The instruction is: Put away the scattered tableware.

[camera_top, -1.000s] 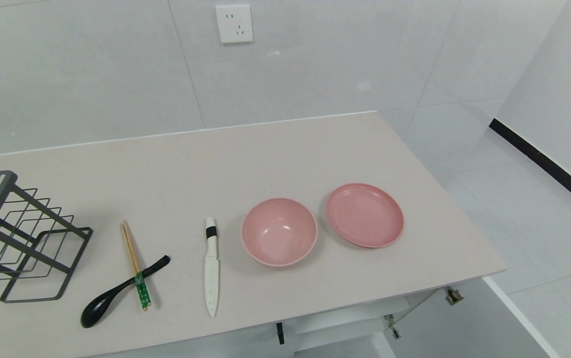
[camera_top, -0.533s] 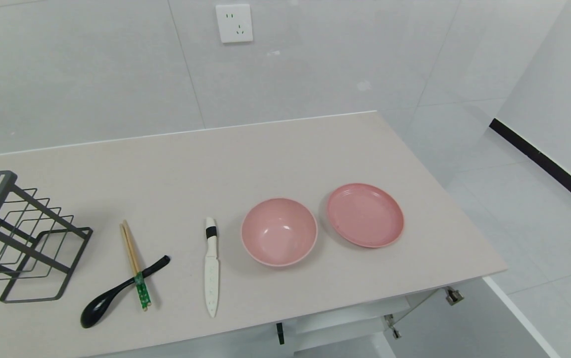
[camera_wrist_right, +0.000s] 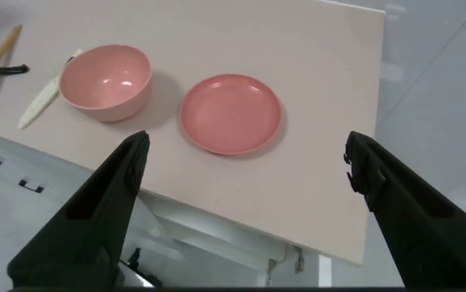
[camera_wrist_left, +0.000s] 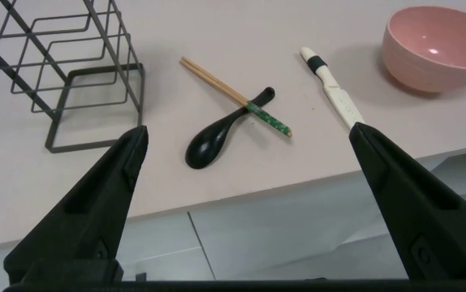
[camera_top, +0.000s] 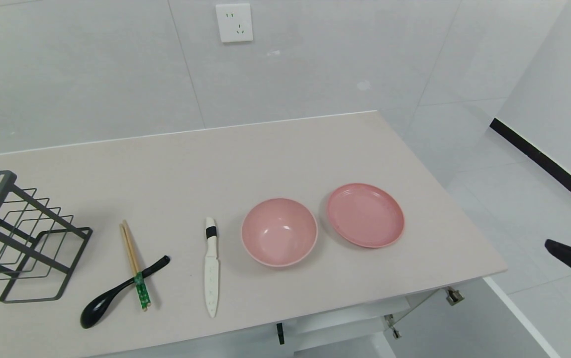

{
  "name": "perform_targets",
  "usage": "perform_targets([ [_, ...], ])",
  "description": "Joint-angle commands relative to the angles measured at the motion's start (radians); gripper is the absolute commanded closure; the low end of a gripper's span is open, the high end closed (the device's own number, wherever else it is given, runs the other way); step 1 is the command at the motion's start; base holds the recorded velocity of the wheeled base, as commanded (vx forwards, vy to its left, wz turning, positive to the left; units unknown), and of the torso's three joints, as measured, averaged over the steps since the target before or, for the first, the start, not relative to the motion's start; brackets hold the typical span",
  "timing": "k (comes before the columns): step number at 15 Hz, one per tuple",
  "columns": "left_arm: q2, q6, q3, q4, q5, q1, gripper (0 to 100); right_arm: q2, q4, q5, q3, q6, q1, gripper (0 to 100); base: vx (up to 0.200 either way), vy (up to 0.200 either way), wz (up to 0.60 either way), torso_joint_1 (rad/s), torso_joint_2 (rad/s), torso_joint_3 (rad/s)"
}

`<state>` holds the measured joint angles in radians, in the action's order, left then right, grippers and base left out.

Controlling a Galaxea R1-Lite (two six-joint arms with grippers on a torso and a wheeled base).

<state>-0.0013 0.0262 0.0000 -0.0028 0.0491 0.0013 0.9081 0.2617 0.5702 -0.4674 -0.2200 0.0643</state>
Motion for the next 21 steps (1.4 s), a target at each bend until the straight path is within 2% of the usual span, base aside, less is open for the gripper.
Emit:
perform_targets([
  [1,0.001,0.000,0.000,0.000,0.000,0.000,0,0.161,0.004,-0.020,-0.048,-0.012,0.000,0,0.000,0.000,0.00,0.000,0.00,0.000],
  [6,0.001,-0.003,0.000,0.000,0.000,0.000,0,0.296,0.126,-0.038,-0.022,-0.016,-0.009,0,0.000,0.000,0.00,0.000,0.00,0.000],
  [11,0.001,-0.002,0.000,-0.002,0.001,0.000,0,0.523,0.389,-0.038,0.021,-0.024,-0.021,0,0.000,0.000,0.00,0.000,0.00,0.000],
  [14,0.001,-0.003,0.000,-0.002,0.001,0.000,0,0.614,0.491,-0.041,0.024,-0.021,-0.032,0,0.000,0.000,0.00,0.000,0.00,0.000],
  [17,0.001,-0.005,0.000,-0.002,0.001,0.000,0,0.667,0.496,-0.041,0.023,-0.016,-0.067,0,0.000,0.000,0.00,0.000,0.00,0.000],
  [21,0.001,-0.003,0.000,0.000,0.001,0.000,0,0.739,0.525,-0.082,0.007,0.076,-0.127,0,0.000,0.000,0.00,0.000,0.00,0.000],
])
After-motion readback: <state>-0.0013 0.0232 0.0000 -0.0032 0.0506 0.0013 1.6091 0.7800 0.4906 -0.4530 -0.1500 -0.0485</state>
